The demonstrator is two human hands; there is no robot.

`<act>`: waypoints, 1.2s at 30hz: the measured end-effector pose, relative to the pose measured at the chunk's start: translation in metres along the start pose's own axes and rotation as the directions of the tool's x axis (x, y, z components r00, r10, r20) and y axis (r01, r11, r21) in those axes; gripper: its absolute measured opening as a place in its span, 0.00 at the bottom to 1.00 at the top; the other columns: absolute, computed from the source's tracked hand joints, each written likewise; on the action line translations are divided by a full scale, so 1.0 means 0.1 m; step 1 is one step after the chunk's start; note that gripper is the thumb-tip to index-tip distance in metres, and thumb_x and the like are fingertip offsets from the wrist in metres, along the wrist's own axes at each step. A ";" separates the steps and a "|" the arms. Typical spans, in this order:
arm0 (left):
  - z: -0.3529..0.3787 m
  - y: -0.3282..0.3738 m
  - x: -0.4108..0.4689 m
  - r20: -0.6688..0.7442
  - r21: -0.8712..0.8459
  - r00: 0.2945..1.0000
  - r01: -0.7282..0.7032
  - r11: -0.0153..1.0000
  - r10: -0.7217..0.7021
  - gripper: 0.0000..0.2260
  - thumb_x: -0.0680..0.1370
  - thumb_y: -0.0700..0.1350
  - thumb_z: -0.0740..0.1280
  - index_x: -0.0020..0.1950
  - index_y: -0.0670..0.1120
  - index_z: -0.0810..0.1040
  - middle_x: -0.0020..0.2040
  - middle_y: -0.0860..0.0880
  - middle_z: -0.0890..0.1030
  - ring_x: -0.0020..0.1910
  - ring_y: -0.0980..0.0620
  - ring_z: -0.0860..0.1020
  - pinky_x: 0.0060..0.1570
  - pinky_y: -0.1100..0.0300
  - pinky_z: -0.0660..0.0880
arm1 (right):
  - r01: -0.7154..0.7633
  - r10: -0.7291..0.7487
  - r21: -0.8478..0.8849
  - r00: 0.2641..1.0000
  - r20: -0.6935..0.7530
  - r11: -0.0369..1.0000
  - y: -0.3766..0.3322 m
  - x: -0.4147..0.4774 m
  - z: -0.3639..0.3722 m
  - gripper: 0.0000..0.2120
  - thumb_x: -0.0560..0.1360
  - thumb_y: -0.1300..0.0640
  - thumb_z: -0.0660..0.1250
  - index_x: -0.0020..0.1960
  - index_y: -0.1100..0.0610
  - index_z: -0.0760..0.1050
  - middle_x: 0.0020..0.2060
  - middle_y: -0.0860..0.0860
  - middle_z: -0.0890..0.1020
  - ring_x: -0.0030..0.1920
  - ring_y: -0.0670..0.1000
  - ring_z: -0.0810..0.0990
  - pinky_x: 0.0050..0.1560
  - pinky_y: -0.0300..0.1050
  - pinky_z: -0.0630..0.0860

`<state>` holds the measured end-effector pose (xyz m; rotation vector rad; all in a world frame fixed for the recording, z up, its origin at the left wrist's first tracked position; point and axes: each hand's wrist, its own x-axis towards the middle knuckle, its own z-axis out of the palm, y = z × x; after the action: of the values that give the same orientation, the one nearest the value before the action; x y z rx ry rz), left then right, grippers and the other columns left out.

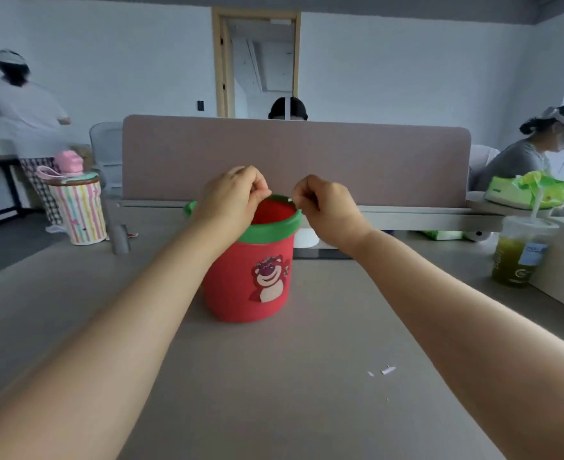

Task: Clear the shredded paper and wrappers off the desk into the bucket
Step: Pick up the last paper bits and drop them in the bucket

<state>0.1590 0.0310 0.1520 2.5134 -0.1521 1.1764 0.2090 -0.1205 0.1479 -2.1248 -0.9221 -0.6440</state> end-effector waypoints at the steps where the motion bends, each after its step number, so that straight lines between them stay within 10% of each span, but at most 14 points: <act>1: -0.03 -0.06 0.07 0.054 0.042 0.998 0.026 0.999 -0.028 0.05 0.75 0.42 0.66 0.45 0.42 0.78 0.45 0.44 0.80 0.46 0.44 0.77 0.48 0.52 0.72 | 0.013 -0.012 -0.016 1.000 0.017 1.000 -0.03 0.13 0.07 0.07 0.72 0.69 0.59 0.45 0.69 0.75 0.39 0.60 0.80 0.39 0.55 0.73 0.37 0.36 0.68; 7: -0.13 -0.37 0.13 0.276 0.093 0.958 0.055 0.994 -0.079 0.12 0.75 0.36 0.62 0.48 0.48 0.82 0.49 0.48 0.83 0.48 0.48 0.79 0.51 0.57 0.74 | -0.032 0.047 -0.100 0.988 0.146 0.994 0.02 0.37 0.29 0.14 0.71 0.70 0.61 0.47 0.59 0.82 0.44 0.51 0.83 0.43 0.50 0.77 0.48 0.37 0.72; 15: -0.10 -0.34 0.02 0.167 0.027 0.983 0.068 0.997 -0.072 0.04 0.71 0.42 0.70 0.38 0.49 0.77 0.42 0.50 0.76 0.44 0.48 0.79 0.46 0.54 0.75 | -0.090 0.092 -0.106 0.996 0.018 0.990 0.05 0.25 0.28 0.06 0.67 0.53 0.72 0.38 0.56 0.80 0.33 0.49 0.80 0.39 0.51 0.77 0.50 0.51 0.76; 19: -0.12 -0.27 0.03 0.162 0.052 0.982 0.085 0.995 -0.093 0.07 0.70 0.38 0.70 0.37 0.49 0.77 0.45 0.48 0.79 0.45 0.47 0.79 0.48 0.51 0.77 | -0.091 0.095 -0.060 0.993 0.068 0.994 0.06 0.17 0.19 0.06 0.71 0.61 0.67 0.47 0.55 0.79 0.48 0.51 0.84 0.53 0.55 0.79 0.60 0.57 0.72; 29: 0.25 0.42 -0.39 0.115 -0.200 0.981 -0.131 0.971 0.156 0.05 0.72 0.39 0.64 0.44 0.45 0.79 0.43 0.50 0.79 0.40 0.55 0.78 0.44 0.58 0.75 | -0.141 0.141 -0.031 0.990 -0.014 0.990 0.43 -0.66 -0.30 0.07 0.73 0.62 0.65 0.49 0.58 0.78 0.42 0.48 0.79 0.41 0.44 0.76 0.39 0.22 0.67; 36: 0.97 0.69 -0.99 0.675 -0.187 0.699 -0.146 0.971 0.235 0.10 0.73 0.47 0.69 0.53 0.48 0.80 0.49 0.50 0.78 0.47 0.51 0.78 0.53 0.53 0.75 | -0.310 0.399 -0.267 0.818 0.414 0.912 0.94 -1.59 -0.49 0.05 0.70 0.61 0.69 0.45 0.56 0.81 0.39 0.50 0.81 0.38 0.48 0.77 0.37 0.31 0.69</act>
<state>0.1478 -0.0741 0.0387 2.7432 -0.6698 0.1886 0.1759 -0.2694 0.0327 -2.5965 -0.6814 -0.0221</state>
